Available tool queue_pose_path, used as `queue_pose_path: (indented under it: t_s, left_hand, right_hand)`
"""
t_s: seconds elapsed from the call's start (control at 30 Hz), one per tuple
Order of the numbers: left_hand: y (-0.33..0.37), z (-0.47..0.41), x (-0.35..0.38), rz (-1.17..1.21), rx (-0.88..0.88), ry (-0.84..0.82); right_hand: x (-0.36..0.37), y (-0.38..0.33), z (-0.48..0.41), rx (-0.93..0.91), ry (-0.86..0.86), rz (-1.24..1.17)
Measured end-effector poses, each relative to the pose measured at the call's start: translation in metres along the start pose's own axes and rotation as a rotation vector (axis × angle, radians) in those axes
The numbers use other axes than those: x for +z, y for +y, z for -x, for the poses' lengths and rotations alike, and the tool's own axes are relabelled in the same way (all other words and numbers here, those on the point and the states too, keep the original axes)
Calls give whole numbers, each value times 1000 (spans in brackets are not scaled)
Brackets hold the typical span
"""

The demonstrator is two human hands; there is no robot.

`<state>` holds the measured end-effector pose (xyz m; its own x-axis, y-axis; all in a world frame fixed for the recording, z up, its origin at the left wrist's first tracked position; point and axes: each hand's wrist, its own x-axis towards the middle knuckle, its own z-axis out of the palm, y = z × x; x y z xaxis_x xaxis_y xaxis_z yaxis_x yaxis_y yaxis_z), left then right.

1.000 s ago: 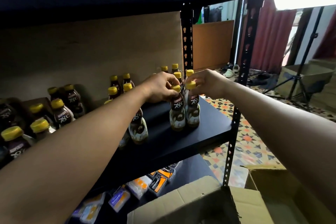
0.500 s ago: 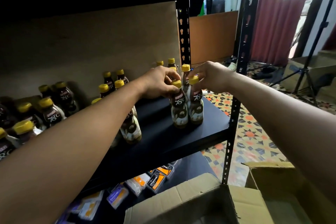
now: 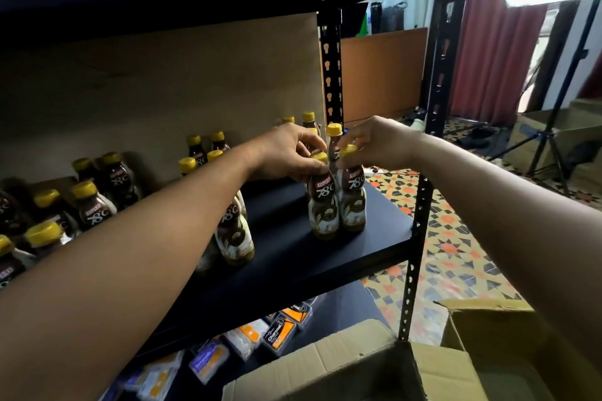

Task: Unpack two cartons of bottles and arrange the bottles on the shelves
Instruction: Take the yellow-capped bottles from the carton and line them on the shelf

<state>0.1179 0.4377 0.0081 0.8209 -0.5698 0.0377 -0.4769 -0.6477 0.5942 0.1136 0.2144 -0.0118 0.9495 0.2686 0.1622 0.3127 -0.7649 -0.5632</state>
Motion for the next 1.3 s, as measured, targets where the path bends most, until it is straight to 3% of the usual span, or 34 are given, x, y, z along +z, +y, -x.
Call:
queue_pose_path:
  t_s: [0.27,0.57,0.8,1.1,1.3]
  left_hand:
    - [-10,-25,-32,7,-38,214]
    - [-39,-78,-14,-111,-183,211]
    - [-45,-88,-7,-77,-169,297]
    - [-54,-73,-23,-127,-172,258]
    - [-55,-73,-20,-181,-165,278]
  right_hand:
    - [-7,-6,-45,47,292,-71]
    - [7,14,-95,125,46,84]
    - [8,16,-97,107,38,29]
    - [14,14,-108,85,-36,-114]
    - [17,21,-108,80,18,-125]
